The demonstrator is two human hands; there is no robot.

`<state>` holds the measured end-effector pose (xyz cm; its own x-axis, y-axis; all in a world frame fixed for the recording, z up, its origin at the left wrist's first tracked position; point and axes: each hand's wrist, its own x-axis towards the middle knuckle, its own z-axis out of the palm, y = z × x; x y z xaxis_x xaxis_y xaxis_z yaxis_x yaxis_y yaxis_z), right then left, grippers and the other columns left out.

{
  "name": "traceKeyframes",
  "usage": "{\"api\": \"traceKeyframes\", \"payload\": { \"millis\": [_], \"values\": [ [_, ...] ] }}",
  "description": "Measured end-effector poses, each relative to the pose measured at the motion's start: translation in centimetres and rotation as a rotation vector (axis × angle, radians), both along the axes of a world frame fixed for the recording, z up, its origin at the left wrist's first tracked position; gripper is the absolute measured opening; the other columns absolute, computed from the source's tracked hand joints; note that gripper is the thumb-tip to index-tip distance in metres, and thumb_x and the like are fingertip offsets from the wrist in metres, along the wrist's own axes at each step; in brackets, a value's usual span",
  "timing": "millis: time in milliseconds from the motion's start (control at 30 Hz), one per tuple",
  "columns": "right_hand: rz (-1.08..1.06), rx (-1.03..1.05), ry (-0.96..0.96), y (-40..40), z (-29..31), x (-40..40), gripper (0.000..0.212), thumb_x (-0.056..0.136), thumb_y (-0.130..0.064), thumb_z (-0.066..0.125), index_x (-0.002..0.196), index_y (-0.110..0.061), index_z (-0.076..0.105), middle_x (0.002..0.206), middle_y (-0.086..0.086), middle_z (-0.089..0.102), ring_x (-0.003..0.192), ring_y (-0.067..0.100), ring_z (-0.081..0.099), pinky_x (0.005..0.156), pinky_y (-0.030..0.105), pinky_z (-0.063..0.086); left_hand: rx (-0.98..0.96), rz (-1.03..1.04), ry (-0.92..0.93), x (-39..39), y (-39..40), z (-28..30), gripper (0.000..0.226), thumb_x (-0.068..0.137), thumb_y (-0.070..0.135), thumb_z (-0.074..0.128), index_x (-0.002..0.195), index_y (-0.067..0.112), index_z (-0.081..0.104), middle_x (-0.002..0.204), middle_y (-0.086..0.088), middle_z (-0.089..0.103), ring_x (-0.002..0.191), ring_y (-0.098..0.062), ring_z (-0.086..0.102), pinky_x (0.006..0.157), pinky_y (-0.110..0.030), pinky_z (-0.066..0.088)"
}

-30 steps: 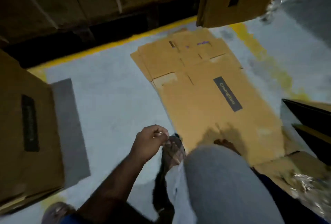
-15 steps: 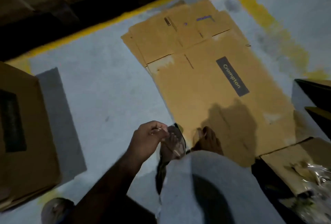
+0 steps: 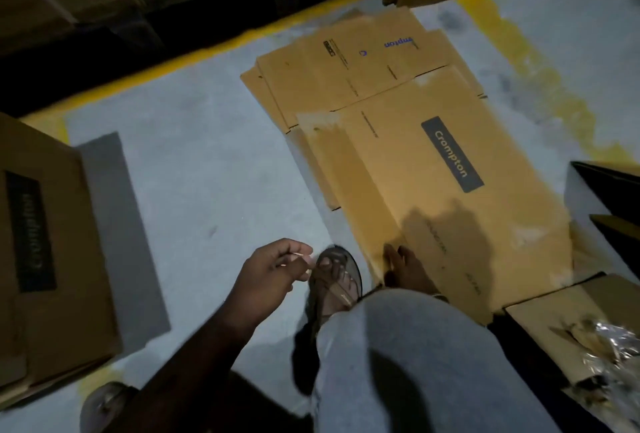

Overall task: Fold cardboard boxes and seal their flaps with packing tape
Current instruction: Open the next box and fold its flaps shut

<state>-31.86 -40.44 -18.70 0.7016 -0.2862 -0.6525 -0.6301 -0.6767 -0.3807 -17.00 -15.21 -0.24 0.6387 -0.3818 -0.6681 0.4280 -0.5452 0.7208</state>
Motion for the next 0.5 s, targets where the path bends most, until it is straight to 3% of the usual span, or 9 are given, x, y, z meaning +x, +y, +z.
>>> {"api": "traceKeyframes", "payload": {
  "millis": [67,133,233,300,367,433,500],
  "values": [
    [-0.062,0.012,-0.068,-1.5,2.5,-0.1,0.079,0.098,-0.046,0.063,0.163,-0.022,0.025,0.157,0.008,0.044,0.139,0.031,0.047,0.105,0.040,0.044,0.004,-0.010,-0.008,0.2,1.0,0.6,0.018,0.089,0.032,0.069,0.104,0.025,0.075,0.100,0.001,0.079,0.092,-0.015,0.075,0.083,-0.034,0.053],
    [-0.041,-0.010,-0.112,-2.8,5.2,0.4,0.062,0.099,-0.053,0.052,0.153,-0.022,0.045,0.131,0.008,0.067,0.116,0.029,0.065,0.091,0.036,0.051,0.017,-0.023,-0.038,0.3,2.4,1.2,0.012,0.099,0.020,0.065,0.105,0.024,0.074,0.101,0.002,0.079,0.093,-0.017,0.075,0.083,-0.035,0.053],
    [0.082,-0.072,-0.156,-4.1,8.4,1.3,0.052,0.089,-0.064,0.044,0.115,-0.026,0.069,0.099,0.001,0.076,0.091,0.024,0.070,0.078,0.038,0.054,0.031,-0.002,-0.066,0.5,4.5,2.8,0.018,0.102,0.014,0.060,0.106,0.025,0.074,0.102,0.004,0.079,0.095,-0.019,0.075,0.085,-0.038,0.054],
    [0.048,-0.111,-0.187,-4.6,10.4,2.3,0.038,0.094,-0.053,0.052,0.099,-0.021,0.072,0.091,0.003,0.074,0.083,0.027,0.068,0.073,0.041,0.055,0.027,0.009,-0.080,0.6,6.1,4.4,0.016,0.101,0.015,0.062,0.106,0.025,0.074,0.103,0.005,0.079,0.095,-0.017,0.075,0.088,-0.041,0.054],
    [0.000,-0.129,-0.259,-4.3,13.0,3.7,0.042,0.097,-0.047,0.044,0.090,-0.014,0.069,0.084,0.011,0.071,0.077,0.034,0.066,0.063,0.041,0.050,0.001,0.022,-0.106,0.7,7.9,6.5,0.010,0.092,0.026,0.073,0.100,0.031,0.076,0.102,0.003,0.079,0.093,-0.017,0.075,0.086,-0.040,0.054],
    [-0.018,-0.118,-0.345,-3.4,16.5,5.6,0.041,0.094,-0.048,0.036,0.074,-0.020,0.059,0.068,0.008,0.062,0.063,0.032,0.059,0.053,0.037,0.039,-0.026,0.016,-0.142,0.7,9.9,9.1,0.019,0.075,0.042,0.073,0.093,0.038,0.076,0.101,0.002,0.079,0.092,-0.017,0.075,0.082,-0.037,0.052],
    [-0.038,-0.144,-0.385,-2.6,20.5,7.9,0.033,0.095,-0.031,0.048,0.067,-0.014,0.053,0.062,0.007,0.059,0.057,0.029,0.055,0.051,0.035,0.039,-0.035,0.007,-0.169,0.7,12.1,11.6,0.024,0.072,0.048,0.076,0.095,0.040,0.076,0.103,-0.001,0.079,0.094,-0.017,0.074,0.082,-0.036,0.051]
  ]
}}
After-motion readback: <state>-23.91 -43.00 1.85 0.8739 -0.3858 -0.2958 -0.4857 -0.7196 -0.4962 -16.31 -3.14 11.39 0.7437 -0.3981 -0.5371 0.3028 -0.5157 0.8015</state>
